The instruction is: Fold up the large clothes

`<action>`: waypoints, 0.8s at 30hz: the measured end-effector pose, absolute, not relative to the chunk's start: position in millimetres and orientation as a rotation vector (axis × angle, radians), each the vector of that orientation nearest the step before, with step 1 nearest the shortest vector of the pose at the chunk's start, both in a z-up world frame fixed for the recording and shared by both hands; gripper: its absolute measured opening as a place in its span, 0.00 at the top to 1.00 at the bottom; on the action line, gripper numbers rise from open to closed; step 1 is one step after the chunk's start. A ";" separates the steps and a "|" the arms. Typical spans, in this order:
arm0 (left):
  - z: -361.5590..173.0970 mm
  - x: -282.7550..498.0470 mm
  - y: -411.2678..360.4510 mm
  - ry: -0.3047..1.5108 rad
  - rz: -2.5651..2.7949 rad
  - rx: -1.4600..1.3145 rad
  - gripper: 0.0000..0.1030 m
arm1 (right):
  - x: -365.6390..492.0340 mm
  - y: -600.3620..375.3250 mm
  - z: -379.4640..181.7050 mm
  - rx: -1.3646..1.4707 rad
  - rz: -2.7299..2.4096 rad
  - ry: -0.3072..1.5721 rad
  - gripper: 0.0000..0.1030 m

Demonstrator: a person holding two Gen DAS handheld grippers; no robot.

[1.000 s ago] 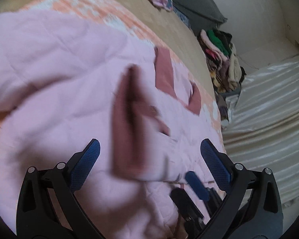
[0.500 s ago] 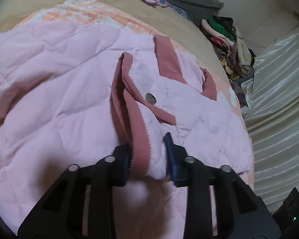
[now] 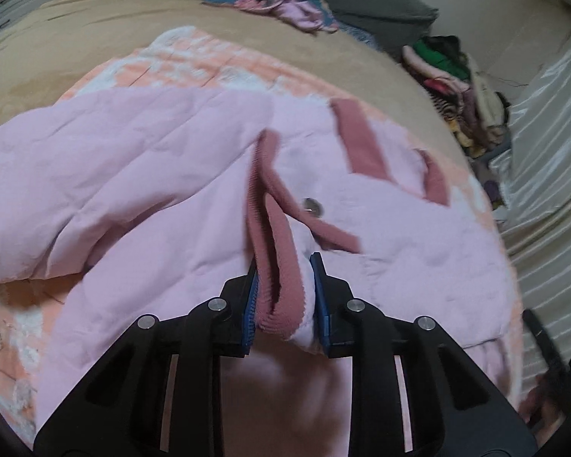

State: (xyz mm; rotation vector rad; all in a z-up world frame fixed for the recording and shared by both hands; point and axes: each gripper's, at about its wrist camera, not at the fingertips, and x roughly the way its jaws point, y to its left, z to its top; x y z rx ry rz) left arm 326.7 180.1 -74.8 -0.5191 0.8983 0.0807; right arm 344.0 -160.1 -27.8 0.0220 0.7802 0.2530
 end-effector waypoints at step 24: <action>-72.6 322.4 163.7 0.945 0.082 -0.430 0.73 | 376.2 -187.4 -66.4 0.091 0.201 0.856 0.19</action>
